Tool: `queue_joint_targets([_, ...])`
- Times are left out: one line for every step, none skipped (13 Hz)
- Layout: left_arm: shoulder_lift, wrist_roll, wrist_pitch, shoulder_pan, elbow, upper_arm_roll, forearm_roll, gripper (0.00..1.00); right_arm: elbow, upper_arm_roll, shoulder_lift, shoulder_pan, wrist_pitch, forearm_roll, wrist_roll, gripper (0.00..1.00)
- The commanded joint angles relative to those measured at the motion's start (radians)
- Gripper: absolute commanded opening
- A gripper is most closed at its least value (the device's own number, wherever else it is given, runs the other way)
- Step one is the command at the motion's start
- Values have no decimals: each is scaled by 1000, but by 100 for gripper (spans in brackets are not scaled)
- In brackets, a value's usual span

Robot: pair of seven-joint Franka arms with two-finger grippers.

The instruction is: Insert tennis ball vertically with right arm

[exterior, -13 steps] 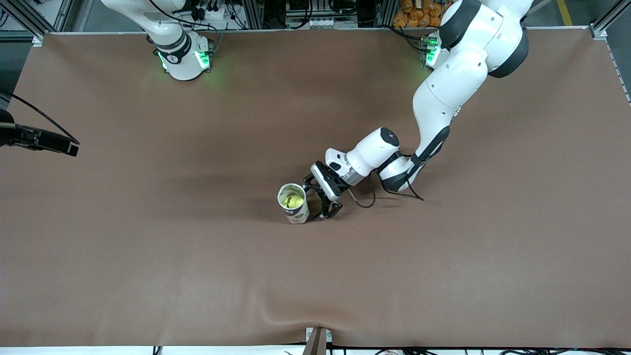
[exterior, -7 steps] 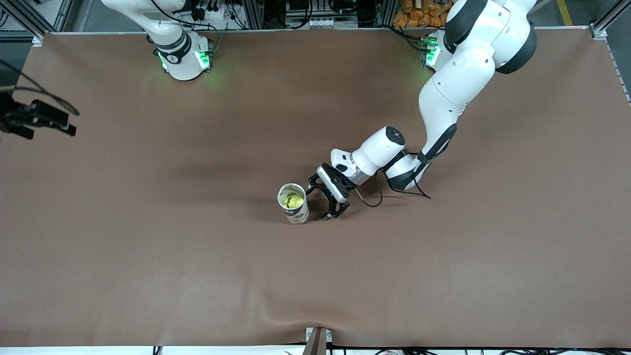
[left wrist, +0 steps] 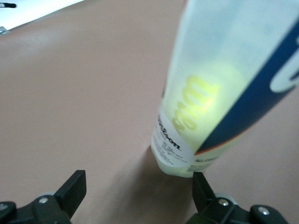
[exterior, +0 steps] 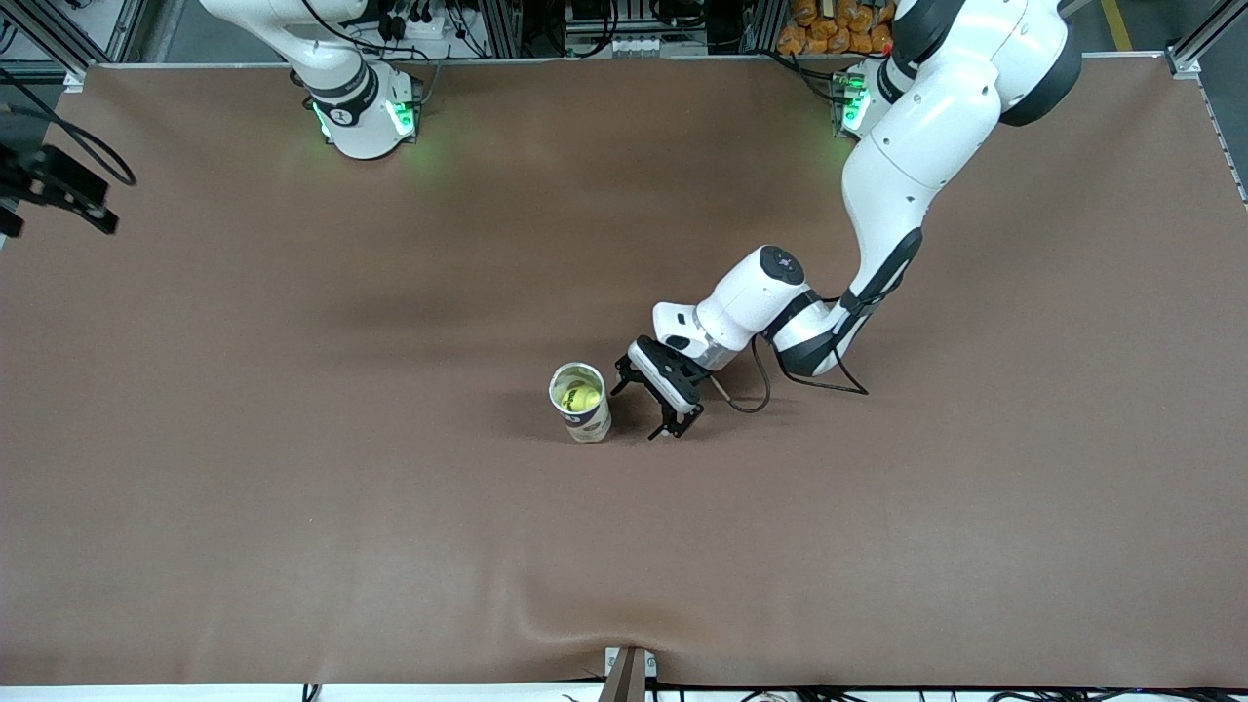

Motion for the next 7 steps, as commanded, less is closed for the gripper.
queue_joint_targets([-90,-52,-86,51,-57,-21,9,100,-22,-9,-35,10,-15,-21,-12,100])
queue_joint_targets([-112,-78,-147,68,-51,-48,8,100,-23,-9,-34,10,-15,-22,-14,100])
queue_joint_targets([-124,-86,-195,82,-47,-67,-2,100,-25,-7,-34,9,-13,-22,-14,100])
queue_joint_targets([-130,-86,-218,100,-47,-80,-5,100,-31,-4,-34,10,-13,-25,-15,100])
queue_joint_targets([-133,-86,-234,130,-47,-105,-5,100,-41,-1,-32,12,-12,-39,-18,100])
queue_joint_targets([-136,-91,-247,161,-47,-132,-5,100,-60,-1,-29,21,-4,-54,-21,100])
queue_joint_targets([-158,-97,-258,187,-47,-140,-5,100,-87,-1,-29,21,-3,-59,-23,100])
